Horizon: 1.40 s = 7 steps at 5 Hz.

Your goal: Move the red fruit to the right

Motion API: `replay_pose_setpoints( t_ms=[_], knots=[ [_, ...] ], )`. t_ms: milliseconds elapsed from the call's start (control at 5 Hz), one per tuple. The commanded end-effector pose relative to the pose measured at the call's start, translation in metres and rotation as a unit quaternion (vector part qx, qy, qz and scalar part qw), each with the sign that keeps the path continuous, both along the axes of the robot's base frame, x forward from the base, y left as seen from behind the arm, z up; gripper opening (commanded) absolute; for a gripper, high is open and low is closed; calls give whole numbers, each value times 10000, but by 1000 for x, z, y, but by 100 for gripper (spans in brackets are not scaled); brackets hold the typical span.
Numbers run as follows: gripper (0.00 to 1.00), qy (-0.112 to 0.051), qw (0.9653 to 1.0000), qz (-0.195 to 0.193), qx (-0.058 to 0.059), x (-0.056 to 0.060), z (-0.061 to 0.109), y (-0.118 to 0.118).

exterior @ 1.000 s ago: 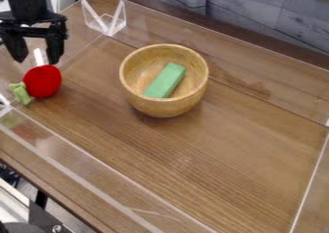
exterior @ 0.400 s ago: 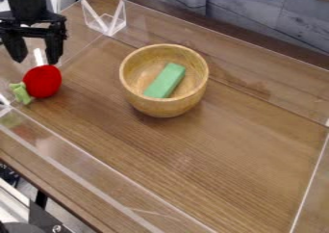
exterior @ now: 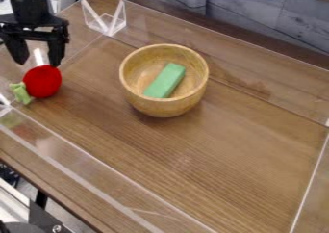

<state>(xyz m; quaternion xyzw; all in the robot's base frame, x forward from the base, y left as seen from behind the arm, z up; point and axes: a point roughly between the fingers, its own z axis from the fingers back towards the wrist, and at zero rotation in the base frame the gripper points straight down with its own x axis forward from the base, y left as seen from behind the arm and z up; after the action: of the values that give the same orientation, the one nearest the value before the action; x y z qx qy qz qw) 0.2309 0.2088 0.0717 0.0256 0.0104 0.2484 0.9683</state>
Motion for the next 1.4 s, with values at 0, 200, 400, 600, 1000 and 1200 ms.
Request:
replay_pose_setpoints(
  t_ms=[0,200,400,600,1000,1200],
  knots=[
    [100,-32,9999,-5,120,3,-3,1],
    [0,21,9999,15,126,2,-11,0],
    [0,-20,10000,24,84,2,0,-3],
    [0,-89,10000,32,29,2,15,-7],
    [0,-264,9988,-347,-227,9,56,-45],
    [0,-217,9960,-815,-309,9,54,-86]
  ],
)
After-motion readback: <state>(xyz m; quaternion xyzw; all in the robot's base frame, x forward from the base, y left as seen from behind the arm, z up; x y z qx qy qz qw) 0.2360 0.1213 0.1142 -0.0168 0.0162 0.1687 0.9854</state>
